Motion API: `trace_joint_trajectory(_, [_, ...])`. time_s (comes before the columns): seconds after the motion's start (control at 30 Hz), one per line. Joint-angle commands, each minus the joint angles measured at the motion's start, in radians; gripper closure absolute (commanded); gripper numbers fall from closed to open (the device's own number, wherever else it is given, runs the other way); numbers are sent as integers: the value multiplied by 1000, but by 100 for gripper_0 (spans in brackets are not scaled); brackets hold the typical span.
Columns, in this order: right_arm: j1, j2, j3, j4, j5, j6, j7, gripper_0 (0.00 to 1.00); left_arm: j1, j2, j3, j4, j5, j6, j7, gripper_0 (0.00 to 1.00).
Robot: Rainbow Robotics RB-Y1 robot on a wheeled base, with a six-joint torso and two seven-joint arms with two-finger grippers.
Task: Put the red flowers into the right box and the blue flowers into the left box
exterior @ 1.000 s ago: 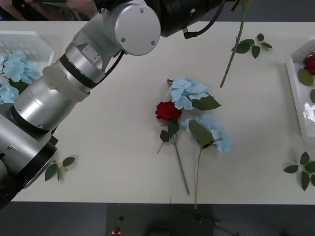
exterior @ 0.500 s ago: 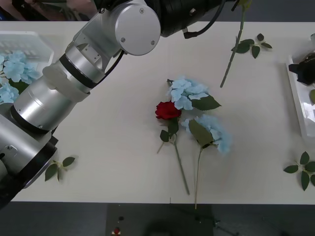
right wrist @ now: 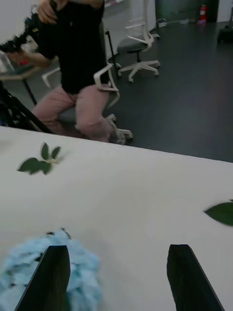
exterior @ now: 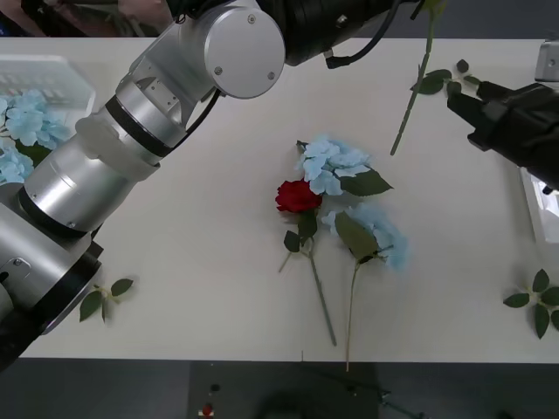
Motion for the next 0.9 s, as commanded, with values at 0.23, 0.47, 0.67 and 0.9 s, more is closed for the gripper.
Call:
trace_joint_trajectory(0.23, [-18, 32, -118, -153, 35, 23, -136, 42, -29, 19, 1, -19, 3, -14, -23, 100])
trace_joint_trajectory(0.47, [-19, 110, -184, -195, 54, 170, -130, 41, -29, 19, 1, -19, 3, -14, -23, 100])
trace_joint_trajectory(0.67, [-19, 127, -234, -173, 50, 264, -139, 42, -29, 19, 1, -19, 3, -14, -23, 100])
trace_joint_trajectory(0.9, [5, -10, -253, -124, 45, 259, -150, 41, -29, 19, 1, -19, 3, -14, -23, 100])
